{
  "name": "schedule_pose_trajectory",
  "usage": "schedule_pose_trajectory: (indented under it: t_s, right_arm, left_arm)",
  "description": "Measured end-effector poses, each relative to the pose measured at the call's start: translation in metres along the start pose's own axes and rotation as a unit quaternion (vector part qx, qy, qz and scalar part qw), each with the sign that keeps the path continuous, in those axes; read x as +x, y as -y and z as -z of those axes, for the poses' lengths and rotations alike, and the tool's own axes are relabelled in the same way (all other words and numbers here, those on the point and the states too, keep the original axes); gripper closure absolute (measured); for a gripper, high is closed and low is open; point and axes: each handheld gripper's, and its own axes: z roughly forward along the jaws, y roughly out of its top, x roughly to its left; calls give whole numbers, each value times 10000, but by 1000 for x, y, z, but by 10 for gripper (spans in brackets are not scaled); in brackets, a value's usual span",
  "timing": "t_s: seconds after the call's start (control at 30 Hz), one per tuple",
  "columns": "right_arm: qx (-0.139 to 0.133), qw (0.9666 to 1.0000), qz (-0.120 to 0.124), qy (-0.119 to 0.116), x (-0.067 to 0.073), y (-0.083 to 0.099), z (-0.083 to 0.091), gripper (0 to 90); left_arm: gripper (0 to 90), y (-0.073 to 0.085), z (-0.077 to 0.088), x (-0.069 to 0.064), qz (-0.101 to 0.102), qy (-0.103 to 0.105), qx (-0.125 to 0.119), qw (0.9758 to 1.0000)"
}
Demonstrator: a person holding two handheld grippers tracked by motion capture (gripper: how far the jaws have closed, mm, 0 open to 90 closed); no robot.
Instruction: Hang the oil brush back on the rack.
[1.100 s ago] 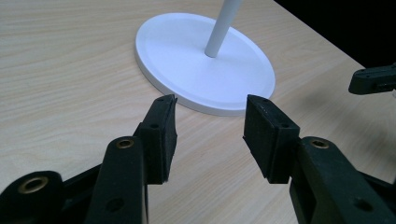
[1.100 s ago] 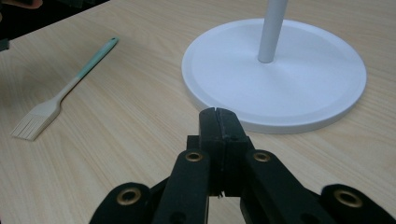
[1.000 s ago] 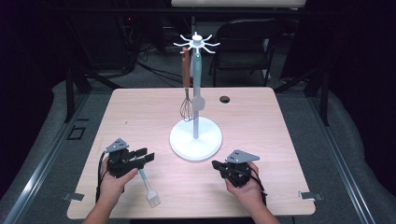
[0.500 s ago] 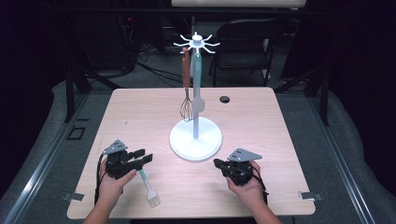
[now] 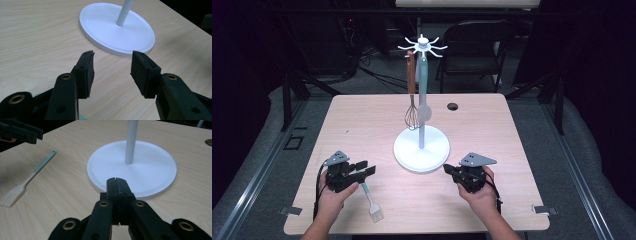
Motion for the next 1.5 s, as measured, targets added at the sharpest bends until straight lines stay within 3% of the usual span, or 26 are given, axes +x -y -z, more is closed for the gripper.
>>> schedule_pose_trajectory:
  t_s: [0.27,0.57,1.13,1.2,1.5]
  right_arm:
    - [-67,9999,14,122,-11,-16,9,900]
    - [-178,9997,95,122,-14,-39,13,900]
    - [-741,9963,415,164,-11,-120,20,900]
    - [-887,9947,476,200,-13,-137,22,900]
    - [-1192,9912,524,253,-14,-180,30,900]
  left_arm:
    - [529,0,-2,-2,-34,-8,8,10000]
    - [531,1,-5,-1,-42,21,74,10000]
    - [531,2,-6,2,-42,35,106,9999]
    - [532,2,-6,2,-48,29,104,9999]
    - [532,1,-4,6,-18,23,82,10000]
